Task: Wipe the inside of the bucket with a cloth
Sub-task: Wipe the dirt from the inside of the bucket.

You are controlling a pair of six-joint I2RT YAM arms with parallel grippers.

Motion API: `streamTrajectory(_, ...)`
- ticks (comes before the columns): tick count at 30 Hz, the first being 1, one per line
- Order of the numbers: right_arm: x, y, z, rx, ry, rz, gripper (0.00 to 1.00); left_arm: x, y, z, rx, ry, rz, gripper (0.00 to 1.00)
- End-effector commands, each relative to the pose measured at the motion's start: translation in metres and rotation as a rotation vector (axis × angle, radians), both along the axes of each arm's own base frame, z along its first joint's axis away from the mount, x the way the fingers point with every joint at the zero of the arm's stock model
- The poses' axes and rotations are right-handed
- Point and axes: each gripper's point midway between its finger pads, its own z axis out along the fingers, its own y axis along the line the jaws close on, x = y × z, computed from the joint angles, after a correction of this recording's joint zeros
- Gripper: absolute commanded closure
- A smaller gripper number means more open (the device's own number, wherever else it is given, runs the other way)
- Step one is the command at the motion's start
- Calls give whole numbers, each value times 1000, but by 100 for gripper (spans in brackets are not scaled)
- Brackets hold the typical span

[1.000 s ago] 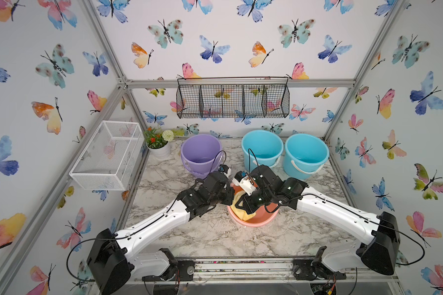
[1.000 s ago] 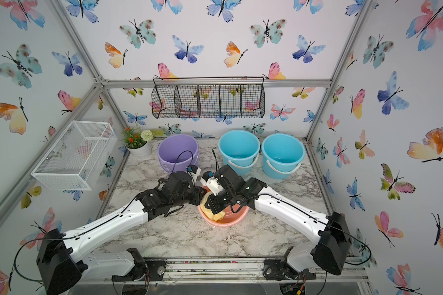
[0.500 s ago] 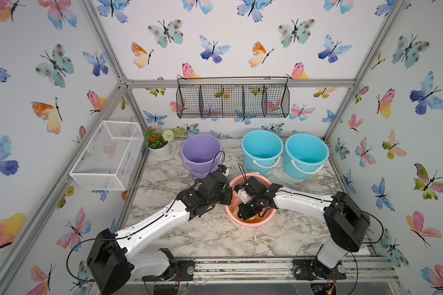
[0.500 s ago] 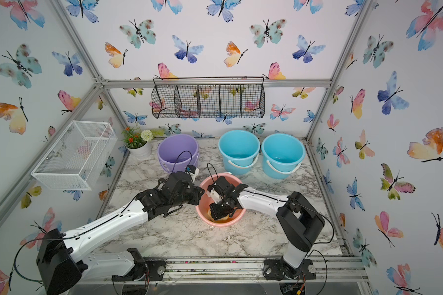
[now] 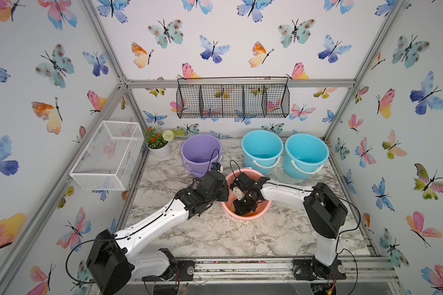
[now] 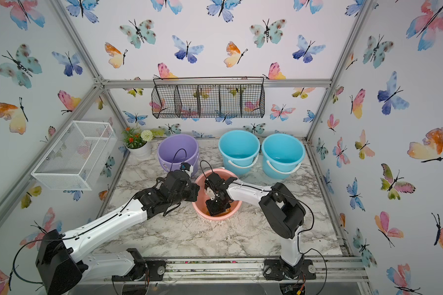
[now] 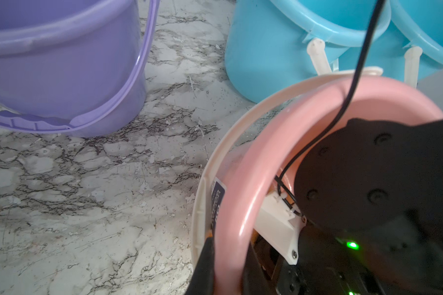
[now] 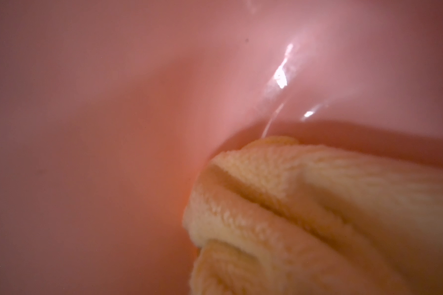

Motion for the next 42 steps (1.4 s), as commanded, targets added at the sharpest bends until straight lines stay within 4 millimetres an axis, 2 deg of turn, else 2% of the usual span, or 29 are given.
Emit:
streamTrajectory(1,-13,5,24,72,9,27,98,-12,-29,26,-112,-38,-119,100)
streamTrajectory(5,-18,12,71,197,-12,15,98,-6,-26,27,-118,-37,-85,100)
streamTrajectory(11,-22,19,130,373,-68,-10,98,-4,-24,22,-110,-15,-68,100)
streamTrajectory(15,-20,25,163,482,-110,-28,98,-3,-23,23,-112,-10,-67,100)
streamTrajectory(17,-16,27,170,509,-128,-44,98,-3,-22,22,-111,-10,-65,100)
streamTrajectory(24,-4,22,141,470,-111,-188,98,-2,-19,23,-125,-4,-49,100)
streamTrajectory(29,0,21,108,467,-71,-285,98,-2,-19,26,-138,-2,-43,100)
streamTrajectory(38,0,26,40,343,23,-293,98,-5,-25,38,-163,-11,-76,100)
streamTrajectory(42,8,31,21,280,44,-311,98,-9,-32,42,-194,-18,-124,100)
